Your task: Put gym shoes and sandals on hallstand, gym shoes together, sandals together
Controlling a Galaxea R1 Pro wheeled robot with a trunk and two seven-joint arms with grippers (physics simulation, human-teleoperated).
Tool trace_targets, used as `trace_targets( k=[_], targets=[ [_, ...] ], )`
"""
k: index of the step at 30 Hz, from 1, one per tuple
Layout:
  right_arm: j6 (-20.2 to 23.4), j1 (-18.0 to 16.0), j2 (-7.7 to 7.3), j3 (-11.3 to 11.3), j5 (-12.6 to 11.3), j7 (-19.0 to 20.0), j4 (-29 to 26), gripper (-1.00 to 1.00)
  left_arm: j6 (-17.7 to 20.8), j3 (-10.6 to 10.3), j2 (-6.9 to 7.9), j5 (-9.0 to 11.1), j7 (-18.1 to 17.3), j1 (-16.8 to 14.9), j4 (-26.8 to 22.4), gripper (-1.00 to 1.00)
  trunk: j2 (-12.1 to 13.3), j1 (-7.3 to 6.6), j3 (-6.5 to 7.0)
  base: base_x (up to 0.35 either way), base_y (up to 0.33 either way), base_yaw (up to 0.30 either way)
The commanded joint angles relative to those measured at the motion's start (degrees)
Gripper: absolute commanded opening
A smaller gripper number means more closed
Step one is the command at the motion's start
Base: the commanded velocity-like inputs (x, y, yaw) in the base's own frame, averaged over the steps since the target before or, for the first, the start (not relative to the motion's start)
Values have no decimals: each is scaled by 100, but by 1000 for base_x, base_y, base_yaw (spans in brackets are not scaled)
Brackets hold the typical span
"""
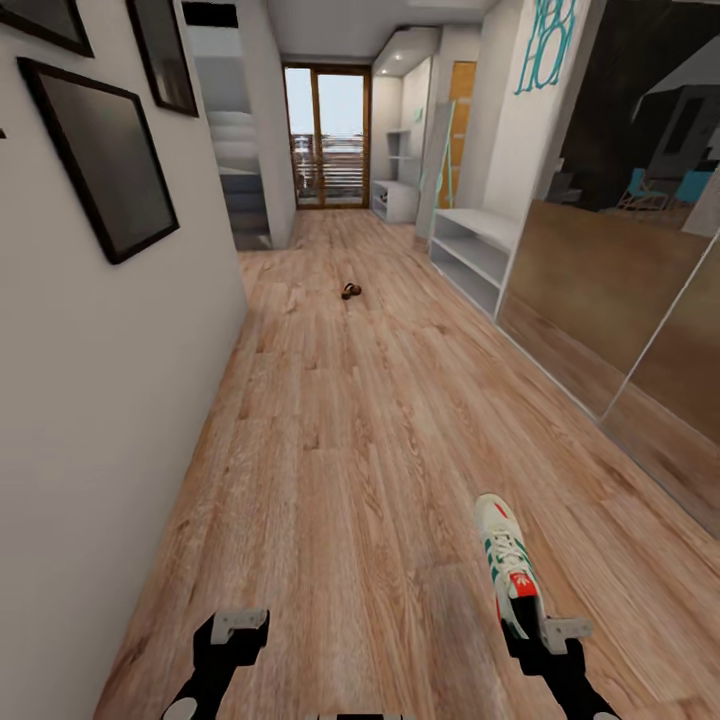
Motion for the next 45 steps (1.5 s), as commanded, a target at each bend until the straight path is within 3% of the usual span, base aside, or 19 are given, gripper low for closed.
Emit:
trace_targets(
  k=[1,27,37,45],
  targets=[
    [-31,7,7,-43,18,53,6,-100,-23,-30,-1,29,45,1,14,100,0,-3,27,0,0,0],
    [-88,80,21,-56,5,35,36,-100,-184,-46,-27,17,57,12,264,100,35,-71,630,0,0,0],
    [-87,80,27,-55,-1,34,159,-100,-190,-52,-34,9,42,12,266,100,436,-290,893,0,0,0],
    [-87,80,30,-54,6,34,172,-100,-199,-55,-40,0,32,12,266,100,436,-290,964,0,0,0]
  ],
)
